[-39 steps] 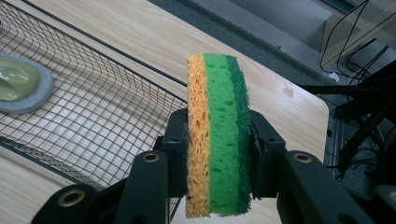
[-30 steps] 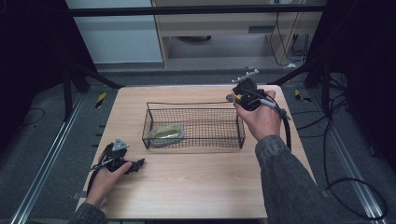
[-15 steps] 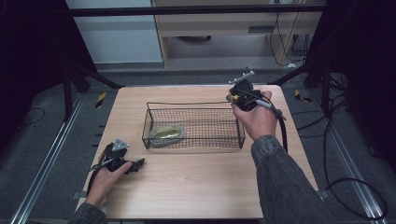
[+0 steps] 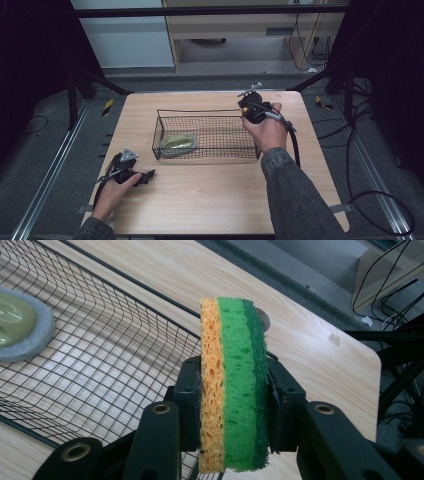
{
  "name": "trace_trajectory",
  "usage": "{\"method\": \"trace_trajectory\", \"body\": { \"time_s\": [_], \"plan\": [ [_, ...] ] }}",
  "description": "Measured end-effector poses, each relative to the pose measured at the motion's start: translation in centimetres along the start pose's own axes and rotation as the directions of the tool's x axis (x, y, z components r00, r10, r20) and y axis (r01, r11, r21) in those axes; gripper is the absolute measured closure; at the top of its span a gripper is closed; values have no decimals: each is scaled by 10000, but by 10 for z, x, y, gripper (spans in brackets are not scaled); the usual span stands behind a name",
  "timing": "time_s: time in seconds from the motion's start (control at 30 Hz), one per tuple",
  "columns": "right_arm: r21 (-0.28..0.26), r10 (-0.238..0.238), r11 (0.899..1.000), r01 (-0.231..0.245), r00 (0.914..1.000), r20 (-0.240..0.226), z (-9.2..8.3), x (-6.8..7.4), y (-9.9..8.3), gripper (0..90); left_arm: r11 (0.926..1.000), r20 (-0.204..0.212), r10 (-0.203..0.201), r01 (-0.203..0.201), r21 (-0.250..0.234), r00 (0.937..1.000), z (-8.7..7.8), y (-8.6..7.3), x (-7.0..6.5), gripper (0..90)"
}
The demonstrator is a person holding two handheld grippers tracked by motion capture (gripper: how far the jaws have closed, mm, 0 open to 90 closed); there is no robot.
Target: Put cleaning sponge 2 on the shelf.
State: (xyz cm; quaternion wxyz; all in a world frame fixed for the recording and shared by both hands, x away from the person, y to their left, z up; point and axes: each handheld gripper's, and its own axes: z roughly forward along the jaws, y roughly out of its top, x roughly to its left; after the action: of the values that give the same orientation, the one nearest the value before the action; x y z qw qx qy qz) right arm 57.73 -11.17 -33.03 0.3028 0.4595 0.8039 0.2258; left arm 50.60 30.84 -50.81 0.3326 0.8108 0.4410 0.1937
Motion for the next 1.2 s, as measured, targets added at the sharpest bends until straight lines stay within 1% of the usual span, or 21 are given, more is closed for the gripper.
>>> {"method": "trace_trajectory", "body": {
  "time_s": [0.03, 0.07, 0.1, 0.17, 0.27, 0.5, 0.53, 0.6, 0.67, 0.9, 1.1, 1.2],
  "plan": [
    [73, 21, 10000, -21, 10000, -12, 5, 2, -2, 649, 10000, 1, 2, -2, 2, 10000, 0, 0, 0, 0],
    [73, 21, 10000, -21, 10000, -12, 5, 2, -2, 649, 10000, 9, 17, -17, 14, 10000, 0, 0, 0, 0],
    [151, -24, 9999, 24, 10000, -41, 10, 5, -4, 649, 10000, 11, 12, -12, 12, 10000, 0, 0, 0, 0],
    [196, -50, 9998, 51, 10000, -49, 12, 6, -4, 649, 10000, 22, 20, -20, 17, 10000, 0, 0, 0, 0],
    [303, -68, 9995, 70, 10000, -45, 20, 10, -7, 648, 10000, 9, -1, 1, -29, 10000, 1, 0, 0, 0],
    [561, -150, 9983, 148, 9999, 24, 32, 14, -12, 647, 10000, 11, -2, 2, -38, 10000, 1, 0, 0, 0],
    [568, -254, 9981, 250, 9997, 54, 34, 14, -13, 647, 10000, 11, 2, -2, -35, 10000, 1, 0, 0, 0],
    [643, -179, 9978, 174, 9998, 62, 37, 15, -14, 647, 10000, 14, 7, -7, -37, 10000, 1, 1, 0, 0],
    [692, -215, 9974, 210, 9997, 61, 41, 15, -15, 646, 10000, 21, 11, -11, -37, 10000, 1, 1, 0, 0],
    [760, -196, 9969, 192, 9998, 50, 46, 17, -16, 646, 10000, 27, 22, -22, -33, 10000, 1, 1, 0, 0],
    [905, -310, 9954, 304, 9995, 54, 51, 21, -17, 645, 10000, 29, 21, -21, -29, 10000, 1, 1, 0, 0],
    [1000, -313, 9945, 310, 9995, 12, 56, 24, -18, 644, 10000, 27, 26, -26, -35, 10000, 1, 1, 0, 0]
  ]
}}
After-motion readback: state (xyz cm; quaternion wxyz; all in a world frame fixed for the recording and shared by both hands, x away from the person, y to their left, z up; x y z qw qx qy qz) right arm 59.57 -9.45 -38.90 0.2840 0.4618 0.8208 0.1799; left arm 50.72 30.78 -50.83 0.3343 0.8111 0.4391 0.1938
